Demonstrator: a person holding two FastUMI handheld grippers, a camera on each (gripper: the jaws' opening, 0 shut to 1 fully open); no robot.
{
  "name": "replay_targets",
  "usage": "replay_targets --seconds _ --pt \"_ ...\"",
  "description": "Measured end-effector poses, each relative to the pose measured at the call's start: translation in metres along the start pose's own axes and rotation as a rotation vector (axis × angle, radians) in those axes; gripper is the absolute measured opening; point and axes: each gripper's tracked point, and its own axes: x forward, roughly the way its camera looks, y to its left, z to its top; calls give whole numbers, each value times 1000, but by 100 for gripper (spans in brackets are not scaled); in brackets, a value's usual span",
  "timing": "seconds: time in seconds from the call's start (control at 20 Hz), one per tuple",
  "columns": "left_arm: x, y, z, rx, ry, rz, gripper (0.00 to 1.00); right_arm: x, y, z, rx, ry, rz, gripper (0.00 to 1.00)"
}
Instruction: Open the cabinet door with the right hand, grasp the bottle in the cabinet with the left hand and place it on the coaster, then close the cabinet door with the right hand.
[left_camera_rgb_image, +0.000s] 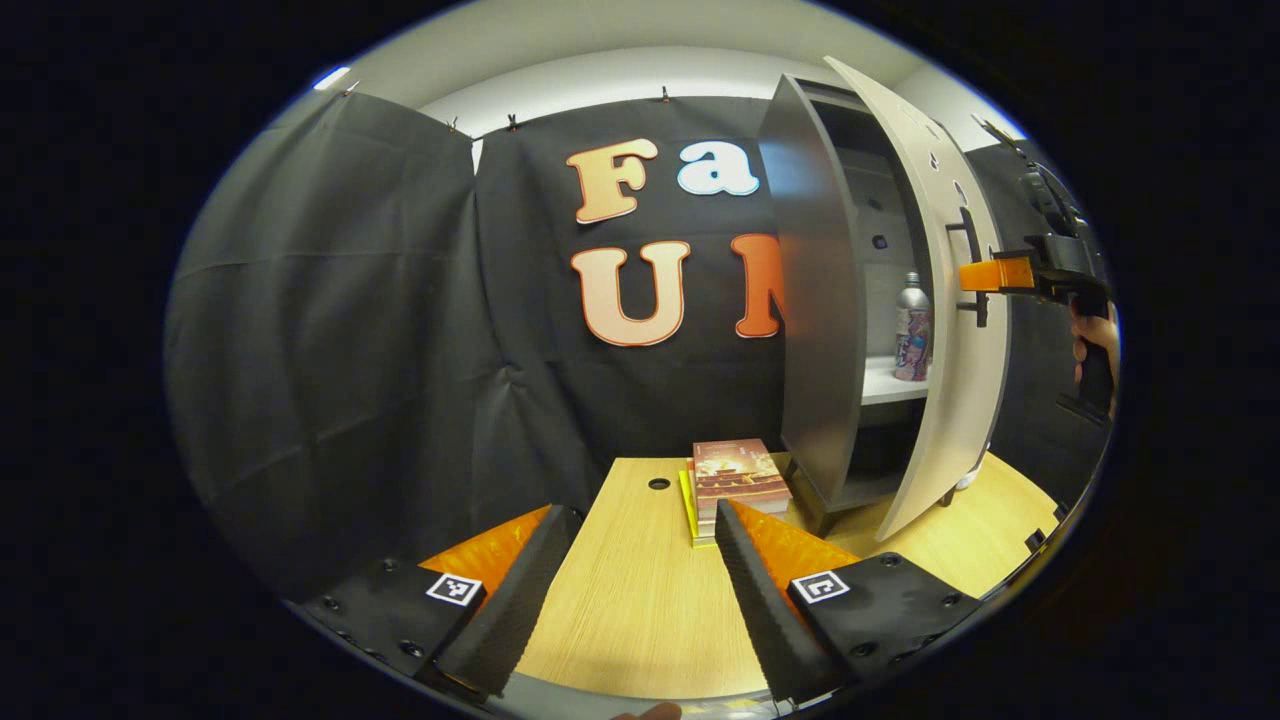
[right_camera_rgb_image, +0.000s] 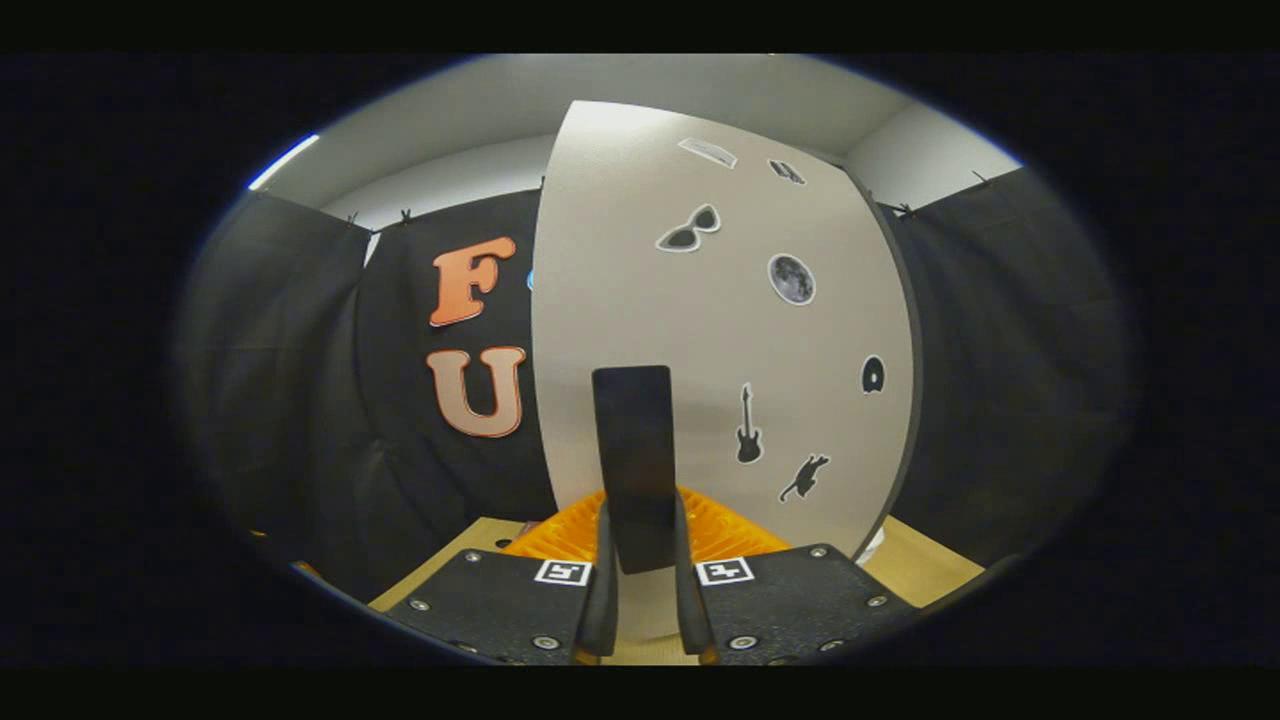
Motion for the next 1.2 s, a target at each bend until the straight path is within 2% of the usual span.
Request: replay_targets --seconds 0.1,0.15,0.3,0.35,0.5,0.55,0.7,0.85,0.9,1.0,1.1,1.2 --pt "-7 -11 3 8 -6 -10 97 -5 -3 0 10 1 3 21" --pt "-10 -19 4 11 -7 -16 97 -8 -5 0 12 -2 4 24" --pt "-20 -41 6 20 -12 -37 97 -15 -11 1 18 -4 11 24" --pt "-23 -50 8 24 -17 -46 96 -17 -13 1 20 -6 12 21" --pt "-32 -79 8 33 -21 -73 96 -25 -21 1 25 -11 19 24" --pt "-35 -89 7 32 -21 -87 99 -27 -24 1 26 -13 18 21" --pt "-43 -121 4 31 -18 -129 96 -35 -34 1 24 -7 3 23" --pt "-52 -156 2 32 -15 -173 94 -39 -49 -1 -2 -5 -20 20" --pt "-55 -167 1 31 -13 -186 94 -42 -55 1 -3 -7 -30 25" --pt "-61 -188 3 35 -13 -211 96 -44 -63 1 5 -9 -43 23" --pt "-66 -208 4 41 -17 -232 94 -46 -73 2 -16 -17 -57 12" --pt "-70 -225 6 52 -26 -249 94 -47 -84 2 -35 -16 -71 16"
